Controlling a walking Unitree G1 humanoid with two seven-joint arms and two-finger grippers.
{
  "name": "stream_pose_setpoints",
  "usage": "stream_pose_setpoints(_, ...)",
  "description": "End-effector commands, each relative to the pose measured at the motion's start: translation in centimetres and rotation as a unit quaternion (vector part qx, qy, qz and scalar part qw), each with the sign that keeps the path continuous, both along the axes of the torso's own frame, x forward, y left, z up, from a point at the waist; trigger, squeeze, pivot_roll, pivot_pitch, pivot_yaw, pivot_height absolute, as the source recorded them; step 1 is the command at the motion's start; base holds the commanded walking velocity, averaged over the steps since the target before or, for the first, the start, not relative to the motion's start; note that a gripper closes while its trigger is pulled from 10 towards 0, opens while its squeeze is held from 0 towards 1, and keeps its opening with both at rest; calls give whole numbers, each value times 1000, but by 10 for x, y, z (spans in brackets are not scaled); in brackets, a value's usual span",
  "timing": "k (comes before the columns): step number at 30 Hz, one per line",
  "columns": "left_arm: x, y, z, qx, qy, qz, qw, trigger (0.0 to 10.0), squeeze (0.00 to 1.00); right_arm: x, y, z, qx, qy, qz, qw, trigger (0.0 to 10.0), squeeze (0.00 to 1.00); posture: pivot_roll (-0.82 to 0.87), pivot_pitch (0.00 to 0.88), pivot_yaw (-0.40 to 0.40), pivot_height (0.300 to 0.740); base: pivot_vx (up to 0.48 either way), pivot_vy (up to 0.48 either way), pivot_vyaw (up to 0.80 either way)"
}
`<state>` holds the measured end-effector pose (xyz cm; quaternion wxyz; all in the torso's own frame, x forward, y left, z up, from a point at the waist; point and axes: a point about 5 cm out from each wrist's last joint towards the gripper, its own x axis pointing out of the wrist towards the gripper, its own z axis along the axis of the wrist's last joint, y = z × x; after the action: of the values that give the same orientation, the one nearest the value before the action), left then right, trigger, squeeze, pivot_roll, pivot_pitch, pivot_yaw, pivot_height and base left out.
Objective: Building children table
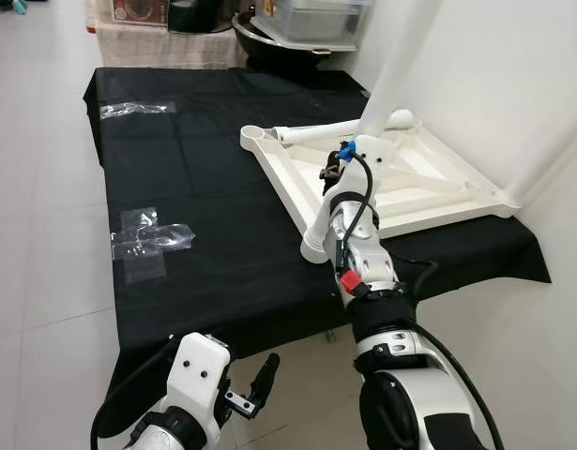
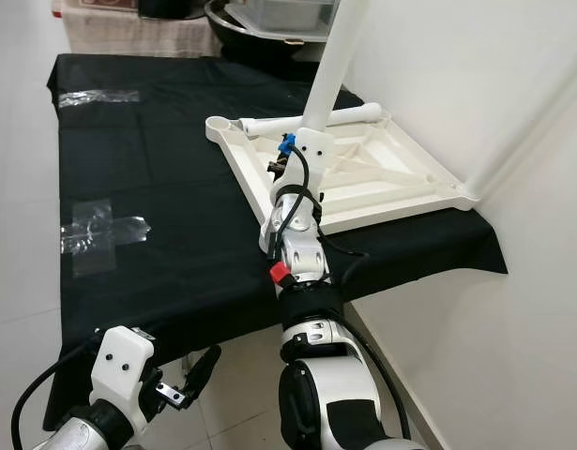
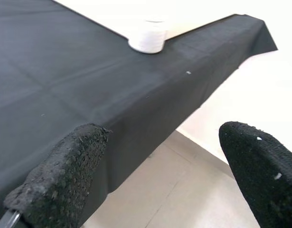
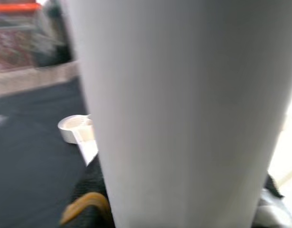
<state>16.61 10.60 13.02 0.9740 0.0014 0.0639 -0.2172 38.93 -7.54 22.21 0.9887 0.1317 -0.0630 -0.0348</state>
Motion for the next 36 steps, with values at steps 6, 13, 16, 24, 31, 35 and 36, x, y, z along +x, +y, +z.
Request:
stream_pose_setpoints(6,-1,-1,-5,3,13,-2,1000,10000,0,3,-18,20,-15,-50,-8,999,10000,0,159,106,-182,740,0,0,0)
stream_pose_setpoints(13,0,-2,-5,-1,13,-5,1000,10000,0,8,-31,14,-4,-35,215,976,10000,0,149,104,-186,740,0,0,0)
stream_pose_setpoints(16,0,-2,-5,-2,13,-5,1000,10000,0,8,-33,11,-25,-33,285,958,10000,0,149,100,-189,740,0,0,0)
stream_pose_setpoints(24,0,-5,-5,-5,9,-7,1000,10000,0,-12,-17,12,-21,-67,598,798,10000,0,172,87,-210,740,0,0,0)
stream_pose_setpoints(31,-1,-6,-4,-3,9,-6,1000,10000,0,-17,8,22,-8,-91,680,727,9529,0,187,95,-218,740,0,0,0)
stream_pose_setpoints(35,-1,-6,-4,-4,10,-6,1000,10000,0,-15,14,21,-18,-89,670,737,0,0,184,100,-218,740,0,0,0)
stream_pose_setpoints(36,-1,-6,-4,-4,10,-6,1000,10000,0,-15,14,21,-18,-89,670,737,0,0,184,100,-218,740,0,0,0)
